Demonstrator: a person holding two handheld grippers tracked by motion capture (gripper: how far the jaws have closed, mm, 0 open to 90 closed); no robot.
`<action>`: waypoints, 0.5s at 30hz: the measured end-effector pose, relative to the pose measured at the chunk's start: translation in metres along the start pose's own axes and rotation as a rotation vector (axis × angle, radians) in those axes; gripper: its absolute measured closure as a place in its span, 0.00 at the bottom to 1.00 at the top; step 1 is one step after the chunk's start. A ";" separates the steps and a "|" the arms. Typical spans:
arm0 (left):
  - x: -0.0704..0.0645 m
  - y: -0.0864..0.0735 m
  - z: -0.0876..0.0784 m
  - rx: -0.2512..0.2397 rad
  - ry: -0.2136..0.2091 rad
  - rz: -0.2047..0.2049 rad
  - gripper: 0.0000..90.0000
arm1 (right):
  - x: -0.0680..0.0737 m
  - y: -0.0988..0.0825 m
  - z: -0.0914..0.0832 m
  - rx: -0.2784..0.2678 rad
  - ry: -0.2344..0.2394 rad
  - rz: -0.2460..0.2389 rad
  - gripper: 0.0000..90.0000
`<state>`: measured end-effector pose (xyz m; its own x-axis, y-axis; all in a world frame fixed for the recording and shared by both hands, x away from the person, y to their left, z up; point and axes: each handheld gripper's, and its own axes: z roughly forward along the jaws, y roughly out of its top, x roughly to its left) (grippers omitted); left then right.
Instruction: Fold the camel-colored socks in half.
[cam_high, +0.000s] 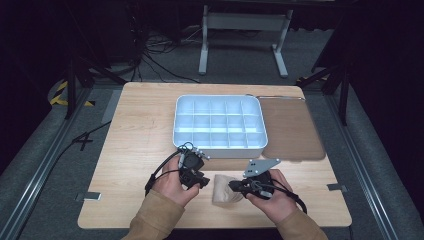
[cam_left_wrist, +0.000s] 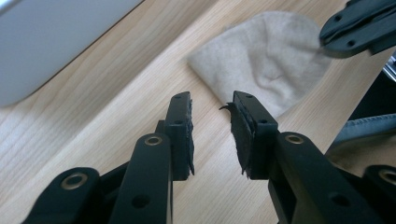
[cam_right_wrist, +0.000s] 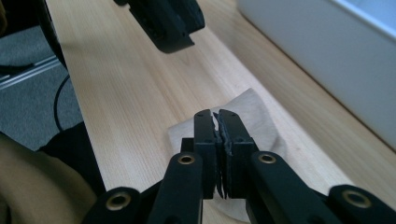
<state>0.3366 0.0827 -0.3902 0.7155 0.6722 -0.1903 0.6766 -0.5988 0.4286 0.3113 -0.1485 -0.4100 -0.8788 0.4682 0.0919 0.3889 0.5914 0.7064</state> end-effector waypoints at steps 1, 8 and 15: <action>0.001 -0.001 0.000 0.005 0.001 -0.003 0.77 | 0.000 0.000 0.003 0.012 0.002 -0.002 0.97; 0.001 -0.003 0.001 0.008 -0.007 -0.006 0.79 | -0.008 -0.007 0.009 0.061 -0.015 0.015 0.97; -0.003 0.004 0.007 -0.005 -0.019 0.024 0.83 | -0.013 -0.015 0.011 0.079 -0.029 0.034 0.95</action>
<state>0.3380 0.0748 -0.3944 0.7350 0.6489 -0.1966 0.6580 -0.6125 0.4381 0.3201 -0.1562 -0.4289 -0.8566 0.5074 0.0935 0.4401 0.6242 0.6454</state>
